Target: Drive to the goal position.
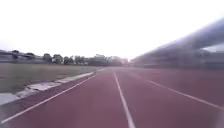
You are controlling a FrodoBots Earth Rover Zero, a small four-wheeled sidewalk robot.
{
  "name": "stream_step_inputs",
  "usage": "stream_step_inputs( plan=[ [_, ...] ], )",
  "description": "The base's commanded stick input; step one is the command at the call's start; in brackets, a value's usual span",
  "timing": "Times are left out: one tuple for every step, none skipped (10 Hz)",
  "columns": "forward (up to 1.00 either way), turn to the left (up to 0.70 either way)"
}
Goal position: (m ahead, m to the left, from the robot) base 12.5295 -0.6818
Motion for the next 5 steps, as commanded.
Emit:
stream_step_inputs(
  plan=[
    [0.70, 0.00],
    [0.70, 0.00],
    [0.70, 0.00],
    [0.70, 0.00],
    [0.70, 0.00]
  ],
)
